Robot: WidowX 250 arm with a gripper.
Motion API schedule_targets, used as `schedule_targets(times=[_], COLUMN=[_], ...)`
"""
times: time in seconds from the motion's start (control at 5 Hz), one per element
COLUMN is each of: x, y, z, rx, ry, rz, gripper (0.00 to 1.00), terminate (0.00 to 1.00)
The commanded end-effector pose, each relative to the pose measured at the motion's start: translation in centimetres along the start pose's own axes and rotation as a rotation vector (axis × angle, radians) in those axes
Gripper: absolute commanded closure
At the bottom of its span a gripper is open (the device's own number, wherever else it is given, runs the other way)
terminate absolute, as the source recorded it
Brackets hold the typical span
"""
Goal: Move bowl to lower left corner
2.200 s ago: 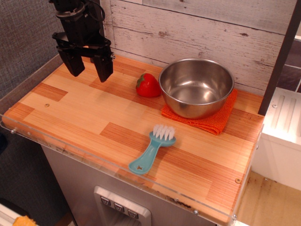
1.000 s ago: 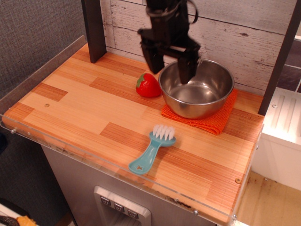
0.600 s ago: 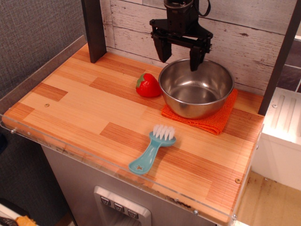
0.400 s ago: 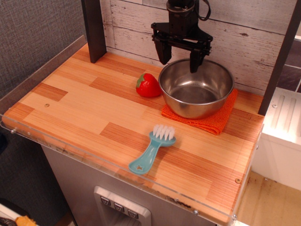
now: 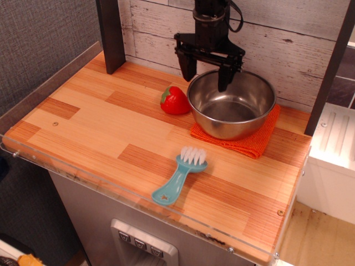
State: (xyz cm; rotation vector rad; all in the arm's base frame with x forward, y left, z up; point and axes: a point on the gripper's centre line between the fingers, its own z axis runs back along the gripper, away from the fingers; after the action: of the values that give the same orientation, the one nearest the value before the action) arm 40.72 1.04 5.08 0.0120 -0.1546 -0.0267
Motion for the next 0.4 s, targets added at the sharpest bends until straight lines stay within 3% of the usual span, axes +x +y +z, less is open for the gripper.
schedule_targets(times=[0.0, 0.2], x=[-1.15, -1.52], y=[0.01, -0.04], z=[0.05, -0.01], rx=[0.007, 0.0], ry=[-0.003, -0.009], rz=[-0.021, -0.026], gripper=[1.0, 1.0], terminate=[0.0, 0.0])
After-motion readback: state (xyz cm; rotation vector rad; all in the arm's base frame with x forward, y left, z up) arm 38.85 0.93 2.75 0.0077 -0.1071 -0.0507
